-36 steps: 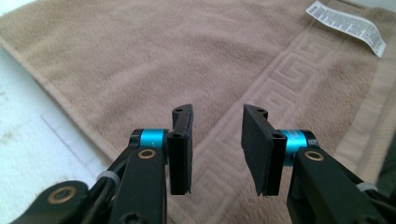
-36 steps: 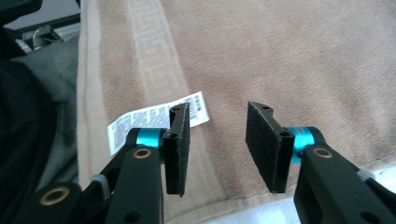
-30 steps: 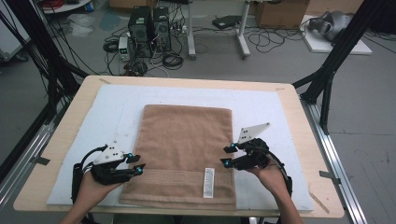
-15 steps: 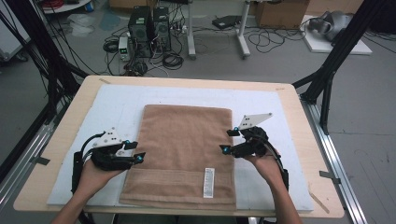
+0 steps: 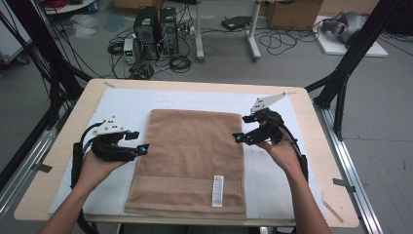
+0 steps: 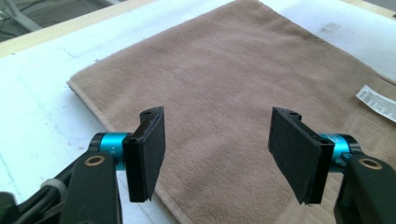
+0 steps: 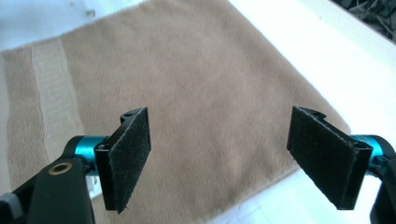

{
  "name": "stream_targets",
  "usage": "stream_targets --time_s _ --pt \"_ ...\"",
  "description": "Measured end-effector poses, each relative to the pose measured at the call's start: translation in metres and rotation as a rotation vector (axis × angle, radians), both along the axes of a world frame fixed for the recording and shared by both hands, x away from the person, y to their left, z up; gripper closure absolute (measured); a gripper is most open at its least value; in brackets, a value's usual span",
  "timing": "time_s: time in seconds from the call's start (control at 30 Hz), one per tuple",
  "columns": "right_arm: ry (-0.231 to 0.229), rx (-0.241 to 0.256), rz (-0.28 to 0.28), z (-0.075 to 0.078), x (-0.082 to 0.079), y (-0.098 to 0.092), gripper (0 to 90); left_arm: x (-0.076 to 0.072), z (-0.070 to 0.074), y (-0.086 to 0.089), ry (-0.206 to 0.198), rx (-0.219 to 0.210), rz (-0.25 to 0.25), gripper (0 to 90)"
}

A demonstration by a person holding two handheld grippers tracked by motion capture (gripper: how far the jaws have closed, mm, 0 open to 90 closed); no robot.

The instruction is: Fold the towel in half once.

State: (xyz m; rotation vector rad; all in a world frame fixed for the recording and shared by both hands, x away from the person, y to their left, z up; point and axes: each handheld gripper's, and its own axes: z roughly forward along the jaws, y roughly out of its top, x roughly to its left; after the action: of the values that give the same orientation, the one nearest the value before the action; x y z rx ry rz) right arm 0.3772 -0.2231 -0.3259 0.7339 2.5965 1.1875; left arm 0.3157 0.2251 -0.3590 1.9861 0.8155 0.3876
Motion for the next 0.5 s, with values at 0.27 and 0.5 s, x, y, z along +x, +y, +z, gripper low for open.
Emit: stream_targets --time_s 0.27,0.5 --pt "-0.001 0.025 0.001 -0.011 -0.003 0.009 19.1 0.002 0.002 -0.001 -0.002 0.003 0.001 35.6" --pt "0.034 0.013 -0.001 -0.027 0.0 0.012 19.1 0.005 0.0 0.002 -0.005 0.011 0.004 36.2"
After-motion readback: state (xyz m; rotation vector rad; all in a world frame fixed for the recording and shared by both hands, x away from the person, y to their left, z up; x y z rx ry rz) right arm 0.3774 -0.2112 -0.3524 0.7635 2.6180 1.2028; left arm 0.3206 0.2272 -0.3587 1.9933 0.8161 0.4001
